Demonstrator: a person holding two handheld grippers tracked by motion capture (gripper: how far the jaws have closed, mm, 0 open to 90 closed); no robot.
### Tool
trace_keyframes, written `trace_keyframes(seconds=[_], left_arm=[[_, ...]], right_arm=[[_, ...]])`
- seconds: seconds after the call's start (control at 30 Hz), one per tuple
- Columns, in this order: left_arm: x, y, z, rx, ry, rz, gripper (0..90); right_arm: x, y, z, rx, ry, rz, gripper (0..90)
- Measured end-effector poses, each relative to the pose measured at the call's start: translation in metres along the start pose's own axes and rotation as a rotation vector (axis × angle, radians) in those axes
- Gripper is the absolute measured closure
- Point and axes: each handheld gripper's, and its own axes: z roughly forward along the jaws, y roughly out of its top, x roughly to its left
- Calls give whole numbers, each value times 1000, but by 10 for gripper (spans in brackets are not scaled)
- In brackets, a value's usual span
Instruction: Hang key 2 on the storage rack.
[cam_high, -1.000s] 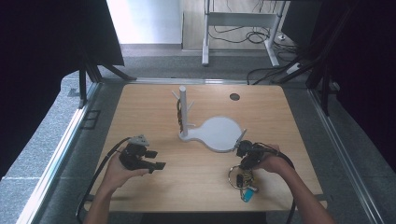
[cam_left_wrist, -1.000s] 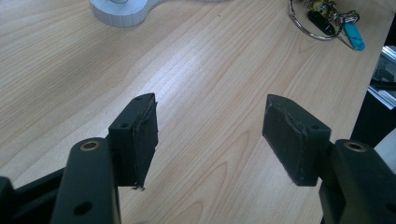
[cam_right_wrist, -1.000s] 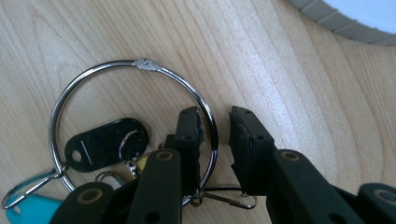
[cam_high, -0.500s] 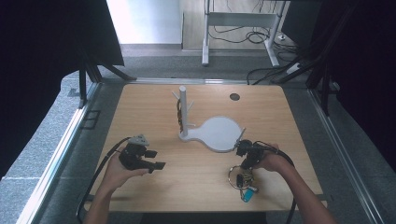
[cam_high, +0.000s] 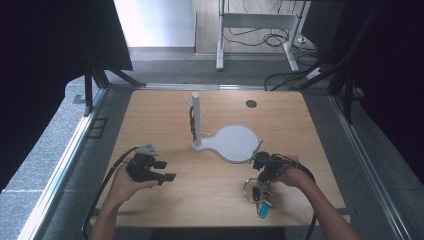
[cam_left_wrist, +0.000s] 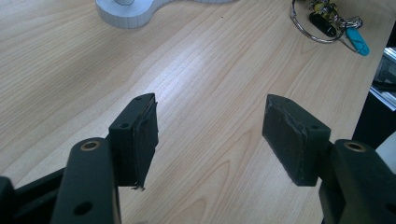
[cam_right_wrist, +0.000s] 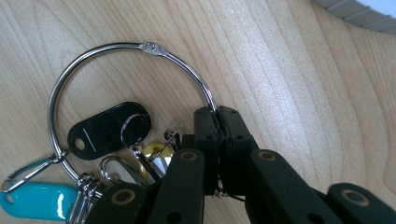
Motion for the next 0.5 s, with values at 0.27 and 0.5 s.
trace_keyframes(seconds=[0.27, 0.5], left_arm=[[1, 0, -3, -6, 3, -1, 366], [3, -1, -3, -9, 0, -6, 366]], right_arm=[[2, -9, -7, -45, -24, 10, 870], [3, -16, -25, -112, -65, 8, 872]])
